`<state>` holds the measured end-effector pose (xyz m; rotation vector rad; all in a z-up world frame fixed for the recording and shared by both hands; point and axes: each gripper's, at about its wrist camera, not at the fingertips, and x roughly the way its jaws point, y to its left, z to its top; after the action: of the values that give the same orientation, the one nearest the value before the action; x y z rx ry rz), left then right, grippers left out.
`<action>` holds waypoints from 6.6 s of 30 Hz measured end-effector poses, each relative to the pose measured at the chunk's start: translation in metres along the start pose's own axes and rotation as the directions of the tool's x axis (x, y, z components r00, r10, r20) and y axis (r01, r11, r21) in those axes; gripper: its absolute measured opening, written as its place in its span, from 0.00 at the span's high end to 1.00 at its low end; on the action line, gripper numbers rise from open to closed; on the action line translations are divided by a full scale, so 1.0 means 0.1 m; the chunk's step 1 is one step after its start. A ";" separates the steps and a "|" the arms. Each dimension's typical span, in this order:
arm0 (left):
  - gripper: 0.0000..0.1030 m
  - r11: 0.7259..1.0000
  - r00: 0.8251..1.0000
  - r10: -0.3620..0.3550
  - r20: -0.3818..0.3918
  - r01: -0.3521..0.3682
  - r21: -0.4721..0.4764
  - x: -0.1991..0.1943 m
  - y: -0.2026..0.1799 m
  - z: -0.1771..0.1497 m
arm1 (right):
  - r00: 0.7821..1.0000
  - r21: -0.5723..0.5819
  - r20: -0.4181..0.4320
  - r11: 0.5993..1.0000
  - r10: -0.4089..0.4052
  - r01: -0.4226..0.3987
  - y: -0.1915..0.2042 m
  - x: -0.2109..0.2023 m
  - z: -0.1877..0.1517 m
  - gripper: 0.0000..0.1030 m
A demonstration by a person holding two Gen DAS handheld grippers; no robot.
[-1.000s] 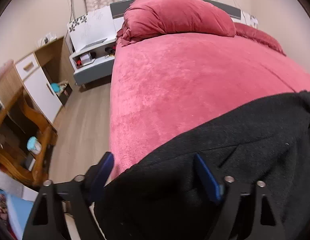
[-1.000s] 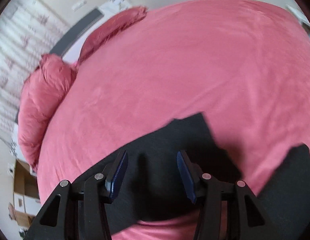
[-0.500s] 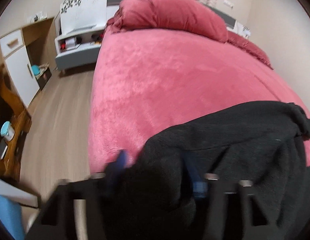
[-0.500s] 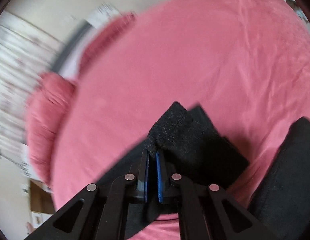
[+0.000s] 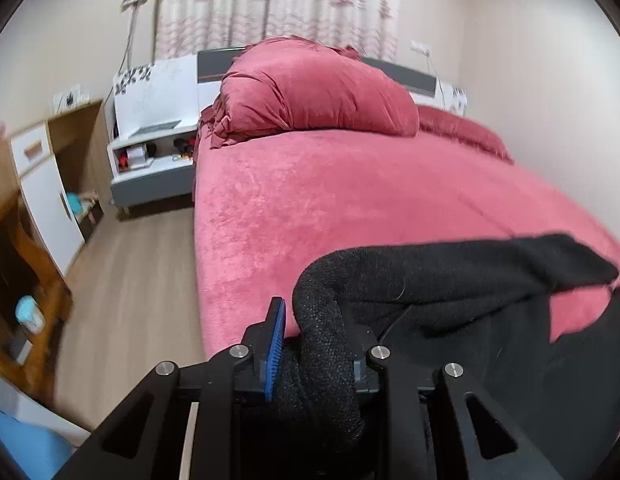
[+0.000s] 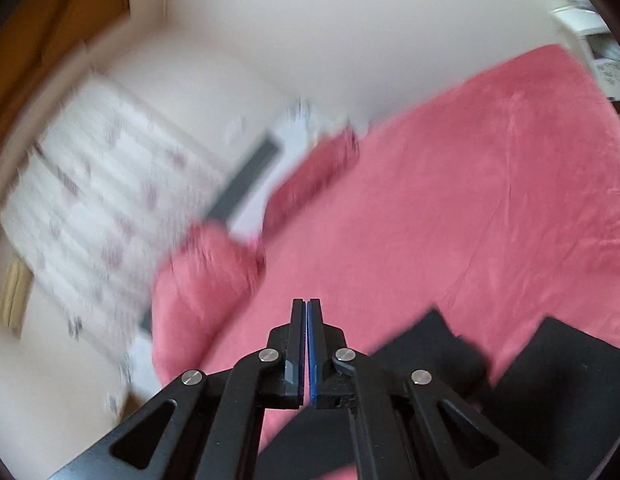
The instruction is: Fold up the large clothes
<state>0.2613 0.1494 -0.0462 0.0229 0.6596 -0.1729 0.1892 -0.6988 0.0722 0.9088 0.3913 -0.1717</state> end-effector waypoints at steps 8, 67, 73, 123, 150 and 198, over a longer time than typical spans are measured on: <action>0.75 0.999 0.999 0.046 -0.027 -0.047 -0.021 0.16 -0.06 -0.08 | 0.868 0.063 -0.389 0.931 -0.308 0.359 -0.49 0.81 -0.70 0.58; 0.21 0.920 0.990 -0.014 -0.142 -0.043 -0.390 -0.59 0.34 -1.08 | 0.911 -0.034 -0.337 0.970 -0.236 0.239 -0.83 0.21 -1.39 0.59; 0.19 0.920 0.977 -0.083 -0.196 -0.001 -0.392 -0.76 0.15 -1.35 | 0.913 -0.061 -0.304 0.962 -0.271 0.266 -0.98 -0.43 -1.55 0.58; 0.76 0.752 0.953 -0.294 -0.077 0.181 -0.634 -1.92 0.07 -1.32 | 0.997 0.339 0.076 0.941 -0.014 -0.012 -1.76 -1.39 -0.85 0.94; 0.74 0.599 0.933 -0.358 -0.039 0.197 -0.776 0.00 0.62 0.09 | 0.978 0.141 -0.044 0.967 -0.206 0.210 -0.20 1.37 0.54 0.76; 0.50 0.872 0.991 -0.091 -0.098 0.031 -0.489 -0.33 0.15 -0.60 | 0.953 0.260 -0.166 0.921 -0.254 0.291 -1.54 1.38 -0.38 0.58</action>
<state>0.2017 0.1741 -0.0745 -0.4795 0.8088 -0.0617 0.2589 -0.7597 -0.1168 1.1478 0.6264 -0.4358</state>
